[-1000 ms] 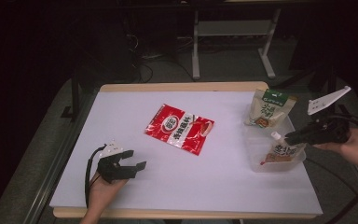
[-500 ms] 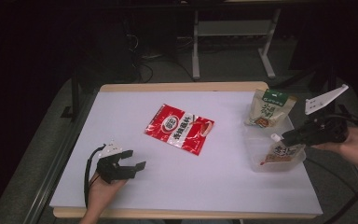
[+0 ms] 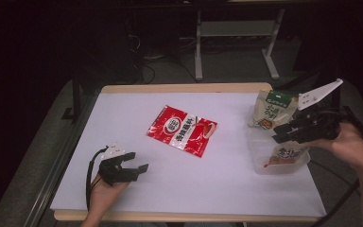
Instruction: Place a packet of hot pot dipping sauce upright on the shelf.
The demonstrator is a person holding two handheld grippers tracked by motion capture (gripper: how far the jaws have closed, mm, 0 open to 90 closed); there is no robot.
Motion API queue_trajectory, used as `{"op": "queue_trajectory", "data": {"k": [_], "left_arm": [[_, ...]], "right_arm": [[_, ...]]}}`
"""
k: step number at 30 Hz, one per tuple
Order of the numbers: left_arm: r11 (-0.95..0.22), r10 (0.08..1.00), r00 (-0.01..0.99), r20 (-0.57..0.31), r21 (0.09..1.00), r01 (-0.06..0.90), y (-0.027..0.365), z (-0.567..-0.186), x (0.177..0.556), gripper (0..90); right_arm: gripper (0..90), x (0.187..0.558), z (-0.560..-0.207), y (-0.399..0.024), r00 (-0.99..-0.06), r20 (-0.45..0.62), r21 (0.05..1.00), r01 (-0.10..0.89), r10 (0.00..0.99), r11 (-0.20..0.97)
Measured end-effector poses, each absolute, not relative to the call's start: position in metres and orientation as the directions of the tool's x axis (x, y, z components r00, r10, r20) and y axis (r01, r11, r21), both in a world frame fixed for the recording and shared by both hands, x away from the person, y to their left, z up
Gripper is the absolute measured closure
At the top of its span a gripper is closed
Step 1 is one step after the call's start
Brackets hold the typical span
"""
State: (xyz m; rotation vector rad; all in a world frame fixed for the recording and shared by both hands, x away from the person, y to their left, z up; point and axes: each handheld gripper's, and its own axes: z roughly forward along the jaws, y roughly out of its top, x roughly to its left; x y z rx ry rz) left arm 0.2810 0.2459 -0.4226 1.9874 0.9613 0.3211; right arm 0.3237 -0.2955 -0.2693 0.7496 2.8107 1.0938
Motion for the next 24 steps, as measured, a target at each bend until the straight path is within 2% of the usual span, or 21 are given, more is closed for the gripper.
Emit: {"op": "queue_trajectory", "data": {"k": [10,24], "left_arm": [[-0.320,0.735,0.665,-0.128,0.801,0.507,0.248,-0.421,0.281,26.4],[-0.330,0.735,0.669,-0.114,0.801,0.499,0.249,-0.421,0.282,26.3]], "right_arm": [[57.8,0.330,-0.264,-0.262,-0.897,0.105,0.662,0.385,0.430,0.643],[53.6,0.341,-0.270,-0.221,-0.913,0.115,0.664,0.364,0.391,0.653]]}}
